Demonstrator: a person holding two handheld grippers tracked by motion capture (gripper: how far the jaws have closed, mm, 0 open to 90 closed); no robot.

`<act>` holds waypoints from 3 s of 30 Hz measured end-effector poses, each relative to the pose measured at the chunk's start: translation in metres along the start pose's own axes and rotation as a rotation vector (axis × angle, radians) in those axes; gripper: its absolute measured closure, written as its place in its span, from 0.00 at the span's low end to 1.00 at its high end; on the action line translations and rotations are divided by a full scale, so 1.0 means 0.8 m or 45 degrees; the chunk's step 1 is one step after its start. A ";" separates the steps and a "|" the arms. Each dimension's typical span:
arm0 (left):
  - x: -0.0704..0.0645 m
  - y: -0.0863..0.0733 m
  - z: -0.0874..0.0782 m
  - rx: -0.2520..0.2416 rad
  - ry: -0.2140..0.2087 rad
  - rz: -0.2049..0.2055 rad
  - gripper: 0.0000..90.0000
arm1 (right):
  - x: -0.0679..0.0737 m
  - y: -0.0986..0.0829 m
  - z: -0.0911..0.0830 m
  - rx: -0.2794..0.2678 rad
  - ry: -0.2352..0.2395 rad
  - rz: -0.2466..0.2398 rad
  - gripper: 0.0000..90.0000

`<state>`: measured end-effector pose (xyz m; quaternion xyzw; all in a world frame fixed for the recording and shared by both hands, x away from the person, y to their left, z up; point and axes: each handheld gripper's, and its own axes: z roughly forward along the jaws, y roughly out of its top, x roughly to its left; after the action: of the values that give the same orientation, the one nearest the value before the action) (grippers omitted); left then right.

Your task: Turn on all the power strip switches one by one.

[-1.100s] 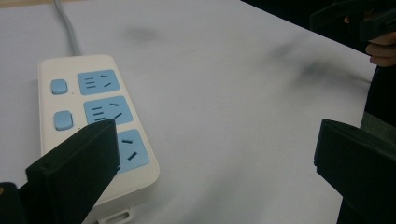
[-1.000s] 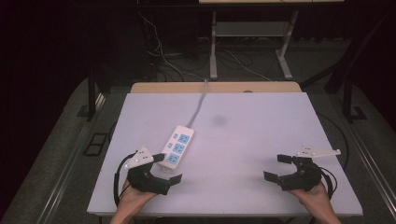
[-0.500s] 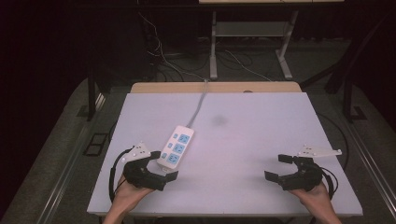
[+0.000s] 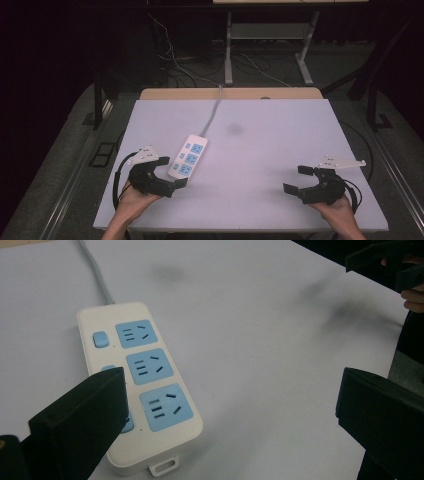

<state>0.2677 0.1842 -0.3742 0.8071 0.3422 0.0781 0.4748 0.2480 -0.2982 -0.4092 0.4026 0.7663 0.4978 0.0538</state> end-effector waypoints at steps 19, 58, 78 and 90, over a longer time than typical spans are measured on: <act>0.018 0.025 0.009 0.121 0.012 0.048 0.01 | -0.001 -0.001 -0.002 -0.002 -0.011 0.005 0.02; 0.070 0.023 0.030 0.277 0.087 -0.019 0.57 | -0.004 -0.002 -0.003 -0.022 -0.032 0.017 0.02; 0.076 0.019 0.045 0.364 0.090 0.013 1.00 | -0.004 -0.003 -0.003 -0.017 -0.030 0.021 0.02; 0.077 0.016 0.055 0.417 0.087 0.023 1.00 | -0.004 -0.003 -0.002 -0.014 -0.027 0.016 0.02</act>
<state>0.3402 0.1877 -0.3999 0.8737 0.3589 0.0529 0.3242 0.2480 -0.3024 -0.4114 0.4123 0.7605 0.4980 0.0610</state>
